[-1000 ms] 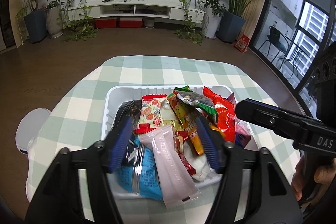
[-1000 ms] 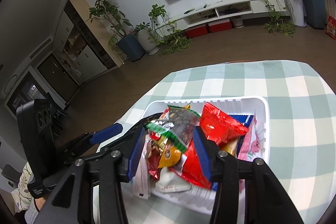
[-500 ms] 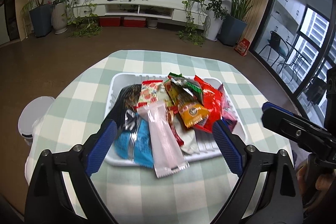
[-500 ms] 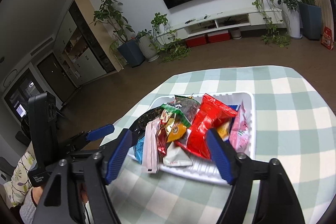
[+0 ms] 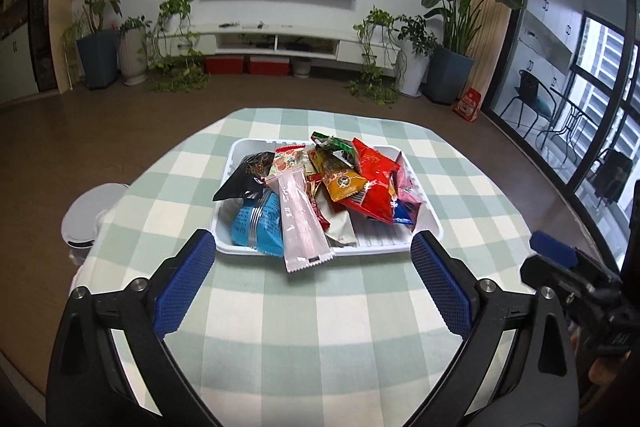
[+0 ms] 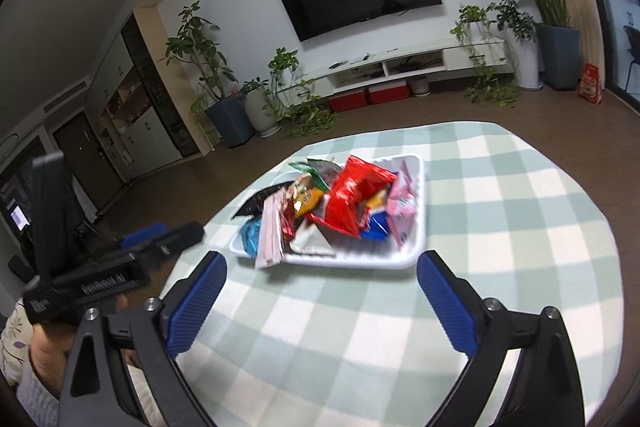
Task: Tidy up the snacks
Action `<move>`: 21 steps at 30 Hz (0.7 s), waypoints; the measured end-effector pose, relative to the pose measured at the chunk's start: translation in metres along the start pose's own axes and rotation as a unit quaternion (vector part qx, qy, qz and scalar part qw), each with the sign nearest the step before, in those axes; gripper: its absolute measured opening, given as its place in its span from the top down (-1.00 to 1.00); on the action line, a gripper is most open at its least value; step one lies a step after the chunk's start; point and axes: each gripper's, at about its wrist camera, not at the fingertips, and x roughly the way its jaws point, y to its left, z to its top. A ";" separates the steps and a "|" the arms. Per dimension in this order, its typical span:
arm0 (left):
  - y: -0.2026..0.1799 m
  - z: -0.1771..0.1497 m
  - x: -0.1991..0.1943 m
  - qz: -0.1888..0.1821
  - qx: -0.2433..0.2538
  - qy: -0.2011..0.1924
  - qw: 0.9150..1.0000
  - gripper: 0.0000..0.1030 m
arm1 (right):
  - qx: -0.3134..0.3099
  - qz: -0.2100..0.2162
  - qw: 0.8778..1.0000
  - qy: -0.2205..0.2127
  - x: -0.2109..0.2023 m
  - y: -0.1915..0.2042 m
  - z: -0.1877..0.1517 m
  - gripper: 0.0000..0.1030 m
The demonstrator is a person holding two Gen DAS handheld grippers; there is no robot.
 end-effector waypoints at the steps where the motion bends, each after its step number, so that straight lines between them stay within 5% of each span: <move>1: -0.004 -0.004 -0.006 0.005 0.004 -0.004 1.000 -0.99 | -0.002 -0.006 1.000 -0.003 -0.004 0.000 -0.006 -0.96; 21: -0.031 -0.055 -0.038 0.036 0.029 -0.008 0.999 -0.99 | -0.028 -0.040 0.999 -0.024 -0.020 -0.003 -0.063 -0.97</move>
